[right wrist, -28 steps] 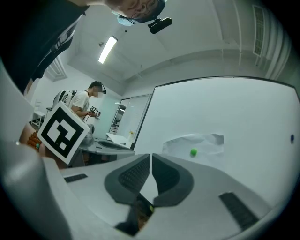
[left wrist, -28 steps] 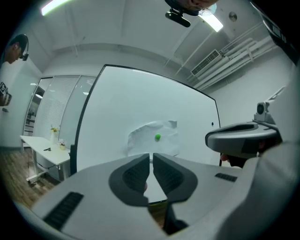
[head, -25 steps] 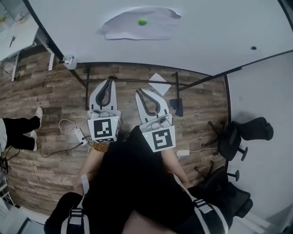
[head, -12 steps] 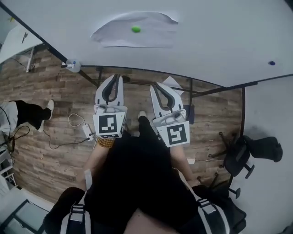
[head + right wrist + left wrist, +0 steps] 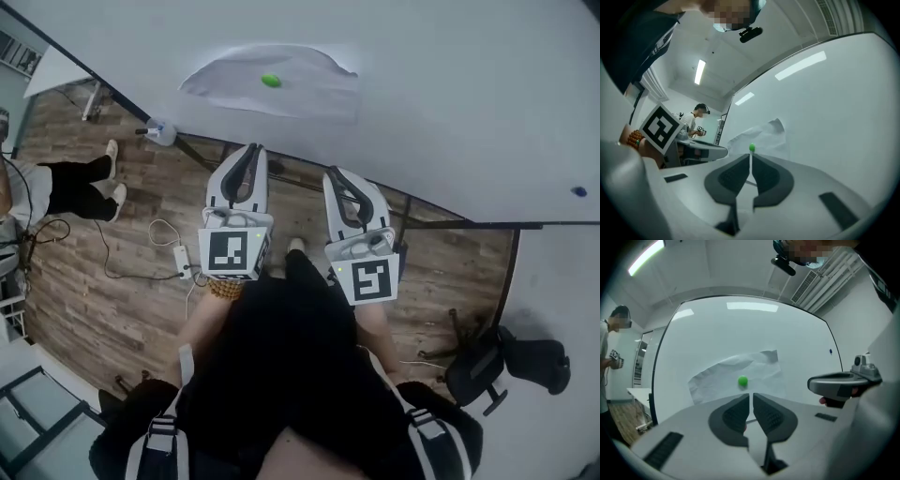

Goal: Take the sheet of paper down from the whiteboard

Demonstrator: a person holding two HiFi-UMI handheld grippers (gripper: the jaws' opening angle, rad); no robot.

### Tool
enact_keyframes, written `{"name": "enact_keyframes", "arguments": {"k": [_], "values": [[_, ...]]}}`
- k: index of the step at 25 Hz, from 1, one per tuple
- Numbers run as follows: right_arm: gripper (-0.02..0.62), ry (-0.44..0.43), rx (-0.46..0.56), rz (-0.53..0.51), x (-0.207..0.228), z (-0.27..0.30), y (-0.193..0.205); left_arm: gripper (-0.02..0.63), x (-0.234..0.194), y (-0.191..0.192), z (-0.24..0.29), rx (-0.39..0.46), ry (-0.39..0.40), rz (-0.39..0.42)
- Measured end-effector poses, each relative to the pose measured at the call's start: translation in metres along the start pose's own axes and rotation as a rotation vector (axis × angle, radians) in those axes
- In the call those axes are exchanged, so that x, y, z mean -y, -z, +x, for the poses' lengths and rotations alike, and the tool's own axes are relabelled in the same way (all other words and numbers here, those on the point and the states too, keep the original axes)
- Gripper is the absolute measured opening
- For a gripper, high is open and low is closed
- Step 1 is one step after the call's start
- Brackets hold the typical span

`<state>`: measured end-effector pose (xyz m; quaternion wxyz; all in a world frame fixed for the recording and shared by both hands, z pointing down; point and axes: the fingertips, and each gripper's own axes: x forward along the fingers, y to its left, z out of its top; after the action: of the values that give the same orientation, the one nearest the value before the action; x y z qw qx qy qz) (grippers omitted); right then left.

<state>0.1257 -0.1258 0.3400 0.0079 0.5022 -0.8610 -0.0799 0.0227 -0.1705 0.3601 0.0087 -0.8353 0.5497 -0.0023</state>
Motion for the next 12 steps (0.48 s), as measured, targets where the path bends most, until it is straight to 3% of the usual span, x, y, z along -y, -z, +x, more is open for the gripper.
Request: {"name": "enact_keyframes", "arguments": {"k": [6,12], "values": [[0.002,-0.068,-0.002,-0.037,0.014,0.020,0.003,0.032,-0.004,-0.009,0.012,0.019,-0.056,-0.007],[0.002,-0.098,0.013,-0.087,0.019,0.039,0.001,0.032,-0.012,-0.007,0.031,0.072,-0.055,-0.034]]}}
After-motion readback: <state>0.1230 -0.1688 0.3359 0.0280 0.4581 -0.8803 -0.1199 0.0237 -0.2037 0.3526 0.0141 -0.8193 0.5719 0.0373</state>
